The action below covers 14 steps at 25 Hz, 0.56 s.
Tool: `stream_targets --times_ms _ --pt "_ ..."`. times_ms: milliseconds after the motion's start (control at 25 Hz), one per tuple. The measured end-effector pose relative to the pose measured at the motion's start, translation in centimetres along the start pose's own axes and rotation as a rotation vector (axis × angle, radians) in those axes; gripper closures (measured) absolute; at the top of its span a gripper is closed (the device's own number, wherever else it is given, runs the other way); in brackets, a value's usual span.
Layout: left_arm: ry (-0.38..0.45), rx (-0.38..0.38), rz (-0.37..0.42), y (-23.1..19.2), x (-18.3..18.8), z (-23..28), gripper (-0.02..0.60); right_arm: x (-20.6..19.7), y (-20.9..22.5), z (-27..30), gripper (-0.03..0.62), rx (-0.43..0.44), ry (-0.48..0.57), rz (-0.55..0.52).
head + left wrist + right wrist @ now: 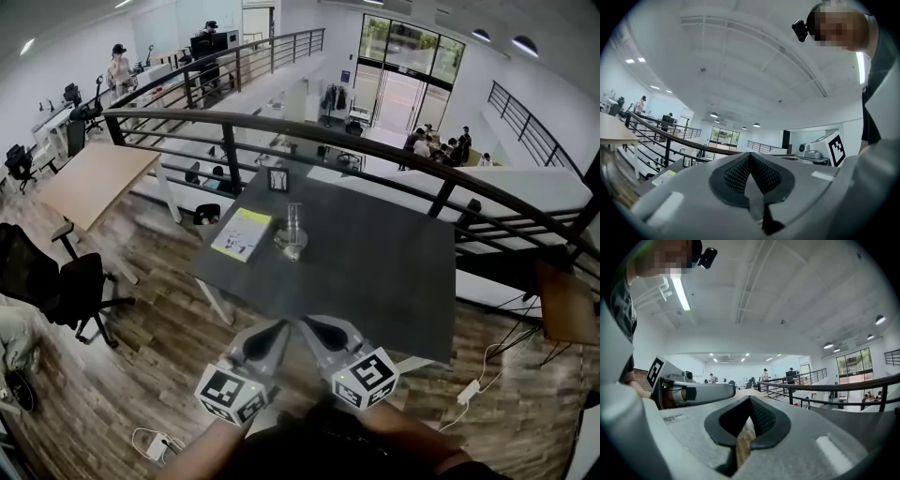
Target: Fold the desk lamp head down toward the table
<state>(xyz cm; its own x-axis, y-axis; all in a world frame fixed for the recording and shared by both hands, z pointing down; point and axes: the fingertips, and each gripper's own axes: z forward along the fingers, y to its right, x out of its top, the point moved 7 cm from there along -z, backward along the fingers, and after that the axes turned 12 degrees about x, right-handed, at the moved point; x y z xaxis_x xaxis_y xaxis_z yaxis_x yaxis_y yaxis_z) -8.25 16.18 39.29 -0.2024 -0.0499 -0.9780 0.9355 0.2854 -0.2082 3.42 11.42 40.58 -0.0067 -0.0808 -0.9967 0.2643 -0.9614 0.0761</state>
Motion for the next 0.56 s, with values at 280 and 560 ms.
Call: stream_targets --times_ms 280,560 --pt "0.012 -0.008 -0.004 0.9 0.4 -1.0 0.58 0.8 -1.3 -0.8 0.592 -0.012 -0.001 -0.026" --pt "0.011 -0.003 -0.008 -0.2 0.4 -2.8 0.58 0.3 -3.1 0.5 0.592 -0.011 0.0 -0.034"
